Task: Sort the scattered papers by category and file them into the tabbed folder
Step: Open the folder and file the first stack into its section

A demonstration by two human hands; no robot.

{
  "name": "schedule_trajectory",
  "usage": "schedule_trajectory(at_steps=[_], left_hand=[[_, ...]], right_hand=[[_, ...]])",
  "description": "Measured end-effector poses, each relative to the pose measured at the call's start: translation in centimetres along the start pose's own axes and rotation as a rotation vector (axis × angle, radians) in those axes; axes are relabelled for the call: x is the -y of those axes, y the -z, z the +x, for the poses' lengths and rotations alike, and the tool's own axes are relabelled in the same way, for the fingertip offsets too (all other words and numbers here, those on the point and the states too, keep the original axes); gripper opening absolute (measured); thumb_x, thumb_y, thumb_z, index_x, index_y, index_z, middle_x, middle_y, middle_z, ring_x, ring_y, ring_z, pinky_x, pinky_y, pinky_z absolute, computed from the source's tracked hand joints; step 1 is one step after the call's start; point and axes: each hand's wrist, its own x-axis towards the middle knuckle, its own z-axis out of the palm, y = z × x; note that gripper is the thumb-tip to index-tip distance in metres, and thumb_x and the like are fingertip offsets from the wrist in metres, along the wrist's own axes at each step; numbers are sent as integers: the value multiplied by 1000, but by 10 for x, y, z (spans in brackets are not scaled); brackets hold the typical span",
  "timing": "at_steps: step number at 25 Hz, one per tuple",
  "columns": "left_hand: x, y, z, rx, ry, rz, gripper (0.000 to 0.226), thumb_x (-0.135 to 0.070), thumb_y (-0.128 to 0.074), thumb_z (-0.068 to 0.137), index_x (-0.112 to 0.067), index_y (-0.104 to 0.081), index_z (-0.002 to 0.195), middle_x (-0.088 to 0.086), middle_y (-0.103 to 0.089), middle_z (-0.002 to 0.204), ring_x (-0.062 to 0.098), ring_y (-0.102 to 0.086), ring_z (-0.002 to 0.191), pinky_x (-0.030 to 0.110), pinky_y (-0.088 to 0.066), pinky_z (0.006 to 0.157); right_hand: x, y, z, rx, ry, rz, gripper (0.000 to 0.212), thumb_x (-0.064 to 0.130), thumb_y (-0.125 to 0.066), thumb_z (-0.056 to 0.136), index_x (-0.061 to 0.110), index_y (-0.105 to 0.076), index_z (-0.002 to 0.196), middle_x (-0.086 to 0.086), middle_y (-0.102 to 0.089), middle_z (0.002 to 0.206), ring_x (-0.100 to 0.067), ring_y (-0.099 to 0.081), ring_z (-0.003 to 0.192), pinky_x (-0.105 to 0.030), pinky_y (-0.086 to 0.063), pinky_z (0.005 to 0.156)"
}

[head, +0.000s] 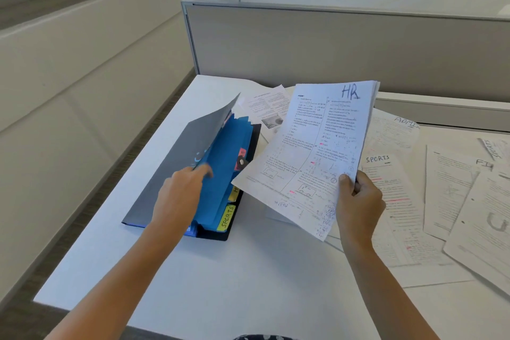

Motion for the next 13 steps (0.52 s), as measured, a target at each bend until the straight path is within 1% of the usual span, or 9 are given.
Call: schedule_trajectory(at_steps=[2, 3, 5, 6, 7, 8, 9, 11, 13], left_hand=[[-1, -14, -3, 128, -38, 164, 47, 8, -57, 80, -21, -63, 117, -6, -64, 94, 18, -49, 68, 25, -35, 54], [-6, -16, -6, 189, -71, 261, 42, 1, -63, 79, -24, -68, 112, -12, -67, 98, 14, -46, 67, 21, -34, 54], [-19, -20, -10, 253, -71, 388, 29, -15, -67, 83, -27, -68, 109, -13, -67, 92, 10, -45, 64, 17, -31, 52], [-25, -22, -11, 247, -30, 350, 23, -25, -63, 89, -24, -65, 111, -10, -65, 88, 10, -48, 66, 18, -31, 51], [-32, -22, -11, 233, 44, 266, 27, -37, -56, 92, -20, -63, 111, -8, -60, 79, 12, -48, 67, 19, -30, 49], [-37, -25, -10, 207, 110, 202, 38, -49, -51, 92, -16, -61, 109, -6, -53, 72, 14, -47, 66, 19, -28, 48], [-42, -27, -9, 191, 138, 175, 47, -56, -48, 89, -14, -59, 110, -5, -52, 74, 15, -48, 67, 20, -28, 48], [-46, -30, -10, 182, 129, 186, 57, -58, -49, 87, -12, -52, 120, -2, -58, 98, 16, -58, 76, 23, -37, 53], [-45, -35, -13, 177, 117, 183, 65, -57, -53, 86, -10, -45, 130, -1, -54, 117, 15, -61, 89, 25, -43, 59]], right_hand=[[-2, -2, 0, -8, -3, -10, 19, 15, -52, 94, 4, -67, 97, -7, -71, 94, -14, -52, 68, 2, -36, 52], [-4, -2, -1, -9, -11, -15, 19, 15, -52, 94, 4, -67, 98, -8, -70, 93, -15, -52, 69, 0, -36, 52], [-8, -2, -2, -12, -31, -28, 20, 15, -51, 94, 4, -67, 97, -8, -70, 92, -15, -51, 69, -5, -35, 49], [-10, 0, -2, -12, -40, -34, 20, 16, -51, 94, 3, -66, 96, -9, -70, 92, -15, -50, 68, -6, -34, 49], [-13, 1, -3, -13, -47, -38, 20, 16, -51, 94, 2, -66, 95, -9, -69, 92, -14, -49, 66, -7, -33, 49], [-15, 2, -3, -13, -53, -41, 20, 16, -51, 94, 2, -65, 95, -9, -69, 91, -13, -48, 64, -8, -32, 50], [-17, 3, -3, -16, -58, -38, 20, 16, -51, 94, 2, -65, 95, -10, -70, 91, -11, -47, 61, -10, -32, 50], [-20, 7, -3, -20, -69, -28, 18, 16, -52, 94, 4, -66, 94, -12, -71, 93, -8, -47, 59, -14, -32, 50], [-22, 10, -2, -21, -78, -26, 18, 16, -51, 94, 5, -66, 95, -11, -71, 94, -12, -49, 62, -15, -32, 51]])
